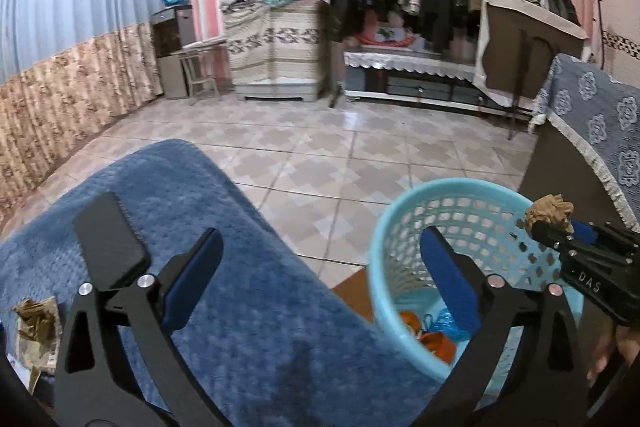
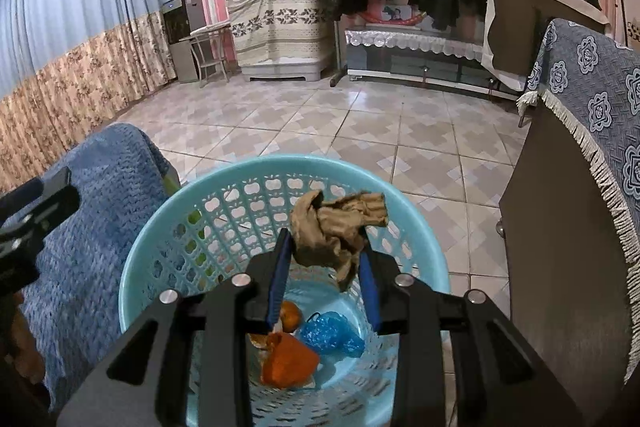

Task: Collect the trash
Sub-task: 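Open the left tool to drop the snack bag while the right tool releases the brown paper, then move both tools back over the bed toward the printed paper card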

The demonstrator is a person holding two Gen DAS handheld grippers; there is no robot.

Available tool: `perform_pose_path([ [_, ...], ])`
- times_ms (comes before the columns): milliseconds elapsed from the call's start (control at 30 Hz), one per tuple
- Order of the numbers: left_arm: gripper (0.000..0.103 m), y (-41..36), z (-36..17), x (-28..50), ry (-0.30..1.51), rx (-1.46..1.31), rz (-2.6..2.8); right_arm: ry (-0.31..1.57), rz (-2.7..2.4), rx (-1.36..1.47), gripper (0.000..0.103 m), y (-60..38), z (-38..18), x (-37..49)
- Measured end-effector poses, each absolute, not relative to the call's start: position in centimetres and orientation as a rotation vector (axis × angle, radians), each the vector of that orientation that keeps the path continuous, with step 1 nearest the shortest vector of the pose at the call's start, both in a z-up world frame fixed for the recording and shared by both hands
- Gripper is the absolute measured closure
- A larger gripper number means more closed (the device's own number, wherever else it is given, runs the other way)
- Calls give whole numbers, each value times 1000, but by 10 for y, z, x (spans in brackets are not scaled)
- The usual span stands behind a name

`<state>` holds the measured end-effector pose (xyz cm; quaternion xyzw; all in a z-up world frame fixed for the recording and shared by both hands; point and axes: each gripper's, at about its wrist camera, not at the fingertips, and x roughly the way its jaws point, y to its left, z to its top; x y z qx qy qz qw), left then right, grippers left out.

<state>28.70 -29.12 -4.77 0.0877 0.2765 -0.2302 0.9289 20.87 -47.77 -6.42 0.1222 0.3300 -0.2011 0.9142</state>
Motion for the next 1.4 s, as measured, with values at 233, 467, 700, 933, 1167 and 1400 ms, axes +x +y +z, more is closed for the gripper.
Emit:
perform_pose_path([
  [233,6,-269,-46,286,563,156,-427,648,-412,235,43,-466,-58,209],
  [467,6,-250,-38,281,555,128,-403,622,-406,224,20,-462,-51,208],
  [700,5,-226,-30,268,552,106,-373,601,-431,201,6,-455,-42,205],
  [933,5,-194,-22,253,537,114,-319,582,-404,174,5,-439,-35,205],
  [1167,5,-143,-14,238,541,79,-268,577,-309,242,5,-413,-36,208],
  [1400,5,-85,-20,218,564,38,-190,550,-222,169,5,-361,-30,206],
])
